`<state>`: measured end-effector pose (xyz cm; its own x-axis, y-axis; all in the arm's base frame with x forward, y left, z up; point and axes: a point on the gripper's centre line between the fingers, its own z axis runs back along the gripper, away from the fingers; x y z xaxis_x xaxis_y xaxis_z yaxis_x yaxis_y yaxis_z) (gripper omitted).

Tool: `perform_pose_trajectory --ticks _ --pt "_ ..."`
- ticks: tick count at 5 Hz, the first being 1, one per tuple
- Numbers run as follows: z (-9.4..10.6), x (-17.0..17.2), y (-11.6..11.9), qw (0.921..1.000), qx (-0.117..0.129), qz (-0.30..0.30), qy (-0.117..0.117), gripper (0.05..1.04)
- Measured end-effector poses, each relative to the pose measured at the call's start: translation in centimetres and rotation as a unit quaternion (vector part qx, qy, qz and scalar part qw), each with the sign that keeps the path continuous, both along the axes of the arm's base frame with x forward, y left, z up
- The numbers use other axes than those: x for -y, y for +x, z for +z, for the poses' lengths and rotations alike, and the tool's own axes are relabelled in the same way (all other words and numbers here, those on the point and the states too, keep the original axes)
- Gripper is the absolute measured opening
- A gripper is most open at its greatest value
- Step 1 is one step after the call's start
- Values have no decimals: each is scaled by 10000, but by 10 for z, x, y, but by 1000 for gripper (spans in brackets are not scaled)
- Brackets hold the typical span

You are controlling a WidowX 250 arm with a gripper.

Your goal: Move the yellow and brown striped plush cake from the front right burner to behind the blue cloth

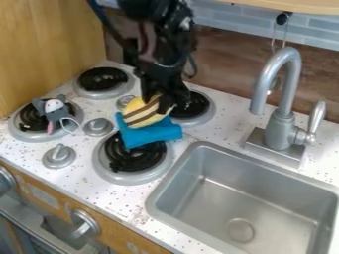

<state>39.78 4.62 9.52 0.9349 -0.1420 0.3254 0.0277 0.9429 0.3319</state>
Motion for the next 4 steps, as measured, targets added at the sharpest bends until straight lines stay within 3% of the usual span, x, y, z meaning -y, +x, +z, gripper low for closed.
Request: perform_pose_trajectory --ticks 2,3,4 --pt "-25 -1 58 9988 271 -342 236 499" --pt "-21 -2 72 9961 533 -575 398 493" --pt "-18 2 81 9934 640 -833 470 403"
